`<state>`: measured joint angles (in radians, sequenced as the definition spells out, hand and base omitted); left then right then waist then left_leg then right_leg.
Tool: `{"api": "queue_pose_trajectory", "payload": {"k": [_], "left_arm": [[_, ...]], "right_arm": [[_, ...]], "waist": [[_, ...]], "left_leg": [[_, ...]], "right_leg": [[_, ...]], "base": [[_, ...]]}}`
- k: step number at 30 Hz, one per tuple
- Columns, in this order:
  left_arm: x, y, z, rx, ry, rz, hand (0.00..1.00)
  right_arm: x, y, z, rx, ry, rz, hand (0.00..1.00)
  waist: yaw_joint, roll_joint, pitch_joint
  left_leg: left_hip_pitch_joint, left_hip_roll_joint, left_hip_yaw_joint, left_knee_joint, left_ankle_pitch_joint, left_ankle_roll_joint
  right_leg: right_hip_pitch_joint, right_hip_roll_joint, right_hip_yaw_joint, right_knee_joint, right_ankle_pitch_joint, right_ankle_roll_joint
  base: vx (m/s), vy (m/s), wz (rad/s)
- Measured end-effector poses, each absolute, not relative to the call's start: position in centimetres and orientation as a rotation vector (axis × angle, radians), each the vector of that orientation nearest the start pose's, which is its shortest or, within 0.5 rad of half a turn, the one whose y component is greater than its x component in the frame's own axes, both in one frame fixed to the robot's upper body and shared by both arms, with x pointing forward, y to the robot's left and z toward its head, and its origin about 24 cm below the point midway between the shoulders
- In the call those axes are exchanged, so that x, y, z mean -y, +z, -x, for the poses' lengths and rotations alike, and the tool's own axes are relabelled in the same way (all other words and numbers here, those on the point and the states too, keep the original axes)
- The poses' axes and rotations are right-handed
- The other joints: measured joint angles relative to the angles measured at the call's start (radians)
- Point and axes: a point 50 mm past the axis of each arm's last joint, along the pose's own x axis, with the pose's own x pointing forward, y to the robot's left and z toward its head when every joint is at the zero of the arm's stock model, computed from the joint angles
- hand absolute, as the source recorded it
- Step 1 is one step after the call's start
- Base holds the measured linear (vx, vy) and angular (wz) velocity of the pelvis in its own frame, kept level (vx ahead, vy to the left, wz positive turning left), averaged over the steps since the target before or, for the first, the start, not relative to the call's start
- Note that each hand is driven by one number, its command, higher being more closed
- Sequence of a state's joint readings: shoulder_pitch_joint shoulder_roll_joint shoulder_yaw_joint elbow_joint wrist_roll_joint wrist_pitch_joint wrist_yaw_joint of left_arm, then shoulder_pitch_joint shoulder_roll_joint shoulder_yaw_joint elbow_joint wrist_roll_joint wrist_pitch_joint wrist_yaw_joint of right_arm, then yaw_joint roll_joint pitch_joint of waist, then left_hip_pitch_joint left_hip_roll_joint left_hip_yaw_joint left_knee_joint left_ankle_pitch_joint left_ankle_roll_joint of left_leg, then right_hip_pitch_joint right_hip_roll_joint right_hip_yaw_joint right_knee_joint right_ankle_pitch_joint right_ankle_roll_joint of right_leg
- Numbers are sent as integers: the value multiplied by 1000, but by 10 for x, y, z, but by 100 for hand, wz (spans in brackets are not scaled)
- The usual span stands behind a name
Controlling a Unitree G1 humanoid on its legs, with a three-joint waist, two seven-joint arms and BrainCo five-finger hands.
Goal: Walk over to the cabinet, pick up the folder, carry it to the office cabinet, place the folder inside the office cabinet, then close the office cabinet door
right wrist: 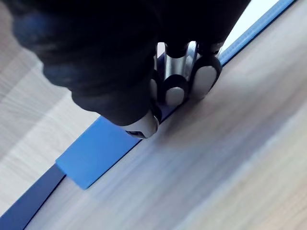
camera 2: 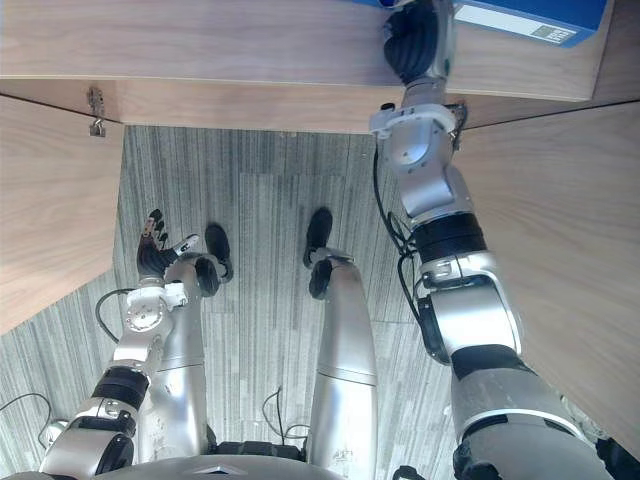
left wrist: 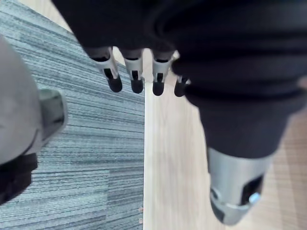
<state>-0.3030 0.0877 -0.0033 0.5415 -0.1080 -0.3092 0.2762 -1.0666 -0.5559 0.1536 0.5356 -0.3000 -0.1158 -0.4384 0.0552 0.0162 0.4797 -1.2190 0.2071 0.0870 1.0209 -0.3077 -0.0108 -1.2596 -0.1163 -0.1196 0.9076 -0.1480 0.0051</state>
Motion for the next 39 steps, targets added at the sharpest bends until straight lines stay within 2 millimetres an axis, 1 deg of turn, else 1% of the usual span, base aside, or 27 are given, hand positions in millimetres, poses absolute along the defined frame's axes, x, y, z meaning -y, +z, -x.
{"api": "queue_pose_trajectory", "payload": {"k": [7, 8, 12, 17, 21, 26, 27, 29, 30, 31, 32, 33, 35, 36, 38, 39], "left_arm": [[-165, 27, -303, 57, 227, 16, 0], [-165, 27, -303, 55, 227, 18, 0], [-164, 25, -302, 44, 226, 39, 0], [-163, 25, -302, 41, 219, 40, 0], [-163, 25, -302, 39, 219, 46, 0], [-162, 25, -302, 39, 217, 48, 0], [-162, 25, -302, 39, 217, 49, 0], [-161, 26, -302, 44, 216, 53, 0], [-161, 26, -302, 44, 217, 54, 0], [-161, 26, -302, 41, 218, 57, 0], [-160, 25, -302, 31, 221, 62, 0], [-160, 23, -301, 26, 222, 64, 0], [-159, 19, -298, 8, 224, 67, 0], [-159, 18, -297, 4, 225, 69, 0], [-160, 15, -294, -5, 230, 69, 0], [-160, 14, -293, -8, 230, 66, 0]], "right_arm": [[218, 341, -376, 775, -549, 719, 100], [221, 342, -378, 762, -558, 719, 100], [219, 344, -381, 749, -556, 717, 100], [225, 351, -384, 723, -576, 699, 100], [230, 351, -384, 713, -606, 660, 100], [234, 350, -383, 707, -612, 563, 100], [236, 349, -381, 716, -608, 516, 100], [247, 340, -376, 712, -624, 413, 100], [249, 337, -375, 710, -628, 395, 100], [254, 328, -372, 702, -631, 360, 100], [257, 314, -369, 687, -630, 333, 100], [257, 307, -369, 677, -628, 320, 100], [251, 284, -358, 684, -602, 228, 100], [248, 280, -354, 696, -593, 207, 100], [233, 262, -333, 755, -562, 130, 100], [229, 257, -328, 767, -552, 115, 100]], "waist": [[-3, 1, 0], [-4, 1, 0], [-20, 1, 1], [-23, 1, 0], [-23, 1, 0], [-22, 1, 0], [-20, 1, 0], [-14, 2, 0], [-13, 2, 0], [-12, 2, 0], [-8, 1, 0], [-9, 1, 0], [-18, 1, 0], [-20, 1, 0], [-29, 1, -1], [-30, 1, -1]], "left_leg": [[0, -9, 4, -31, 10, -1], [0, -9, 3, -33, 10, -1], [1, -18, 4, -42, 17, 1], [1, -21, 19, -82, 39, -2], [1, -18, 27, -99, 57, -2], [1, -15, 27, -94, 68, -1], [1, -12, 27, -89, 70, 1], [2, -3, 26, -63, 61, 3], [3, -2, 26, -56, 58, 6], [6, 2, 24, -45, 52, 6], [15, 13, 24, -30, 42, 7], [22, 16, 23, -23, 36, 6], [60, 26, 31, -12, 19, 5], [71, 30, 33, -11, 15, 5], [125, 40, 40, -13, 4, 1], [144, 42, 44, -15, 1, 0]], "right_leg": [[-1, -9, -5, -18, 1, -2], [-1, -10, -6, -18, 1, -3], [-1, -19, -7, -19, -4, 6], [-1, -43, -27, -44, 6, 7], [-2, -52, -36, -50, 10, 3], [-1, -52, -37, -45, 16, 3], [0, -51, -38, -43, 16, 2], [3, -48, -39, -23, 12, -6], [5, -48, -39, -16, 13, -8], [9, -45, -39, -9, 11, -12], [22, -37, -38, -5, 8, -11], [29, -34, -38, -3, 7, -11], [63, -27, -32, 0, -6, -5], [73, -23, -30, -1, -8, -5], [122, -14, -27, -8, -10, -7], [136, -12, -25, -11, -11, -7]], "base": [[-22, 5, 5], [0, 0, 0], [-37, 1, 7], [-79, -11, 11], [-81, -24, 10], [-61, -15, 1], [-53, -8, -6], [-40, -4, -6], [-31, -1, -3], [-31, 0, -11], [-33, 3, -16], [-39, 7, -20], [-51, 1, -17], [-59, -13, -16], [-57, -21, -14], [-49, -30, -17]]}}
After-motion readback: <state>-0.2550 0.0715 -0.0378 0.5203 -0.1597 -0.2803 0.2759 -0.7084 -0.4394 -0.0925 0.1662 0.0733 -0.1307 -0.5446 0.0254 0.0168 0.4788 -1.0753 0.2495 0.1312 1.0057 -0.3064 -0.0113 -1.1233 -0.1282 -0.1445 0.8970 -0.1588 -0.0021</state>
